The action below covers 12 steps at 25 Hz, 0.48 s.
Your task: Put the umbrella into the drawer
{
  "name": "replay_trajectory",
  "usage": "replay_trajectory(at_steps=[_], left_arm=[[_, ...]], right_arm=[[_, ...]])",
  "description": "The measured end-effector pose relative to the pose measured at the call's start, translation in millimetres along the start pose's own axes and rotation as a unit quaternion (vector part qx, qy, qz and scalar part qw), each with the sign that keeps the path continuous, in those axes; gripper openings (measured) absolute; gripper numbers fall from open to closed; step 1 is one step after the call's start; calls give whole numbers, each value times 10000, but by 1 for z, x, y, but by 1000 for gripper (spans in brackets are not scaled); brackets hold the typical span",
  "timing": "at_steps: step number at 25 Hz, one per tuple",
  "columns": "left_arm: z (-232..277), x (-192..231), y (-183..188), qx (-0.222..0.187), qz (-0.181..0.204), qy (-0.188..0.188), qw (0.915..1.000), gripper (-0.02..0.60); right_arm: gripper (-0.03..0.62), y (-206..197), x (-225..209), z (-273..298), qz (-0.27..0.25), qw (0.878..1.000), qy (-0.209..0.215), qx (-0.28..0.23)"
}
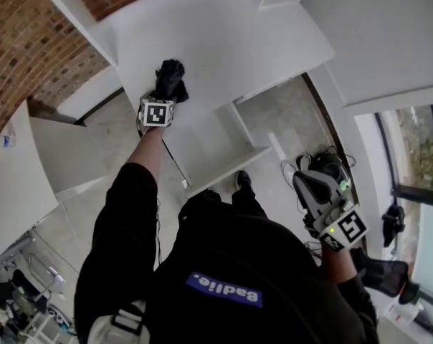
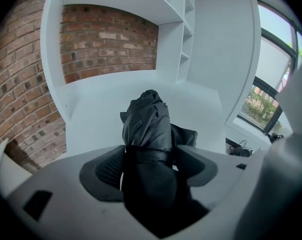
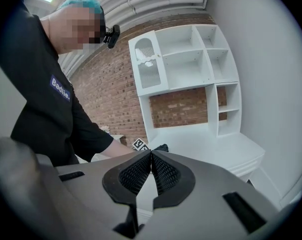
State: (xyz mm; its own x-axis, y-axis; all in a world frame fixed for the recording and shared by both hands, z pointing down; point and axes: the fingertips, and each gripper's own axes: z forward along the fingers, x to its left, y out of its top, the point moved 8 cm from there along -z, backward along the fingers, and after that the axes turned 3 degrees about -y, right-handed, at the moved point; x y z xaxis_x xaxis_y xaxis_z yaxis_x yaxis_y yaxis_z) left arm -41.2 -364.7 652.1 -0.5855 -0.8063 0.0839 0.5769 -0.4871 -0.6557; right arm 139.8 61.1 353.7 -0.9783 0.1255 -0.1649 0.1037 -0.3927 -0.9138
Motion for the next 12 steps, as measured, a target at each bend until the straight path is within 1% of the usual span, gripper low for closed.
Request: replay_trajectory(at_steps=[5,7,10,12], left_arm=[[2,1,1,52,-86,9,9999,273],[-1,1,0,64,-208,-5,9998,264],[-8,-1,-2,0,-479,-118,9988,256],[-16,-7,-2,-116,-479,-227,9985,253]], right_arm=[[29,0,-6,0,-28,10000,-32,-17],[29,2,-6,0,-54,10000,-41,-43],[29,5,-9,1,-115,9999,2,-57],[29,4,-15,1,-99,9999,52,-58]])
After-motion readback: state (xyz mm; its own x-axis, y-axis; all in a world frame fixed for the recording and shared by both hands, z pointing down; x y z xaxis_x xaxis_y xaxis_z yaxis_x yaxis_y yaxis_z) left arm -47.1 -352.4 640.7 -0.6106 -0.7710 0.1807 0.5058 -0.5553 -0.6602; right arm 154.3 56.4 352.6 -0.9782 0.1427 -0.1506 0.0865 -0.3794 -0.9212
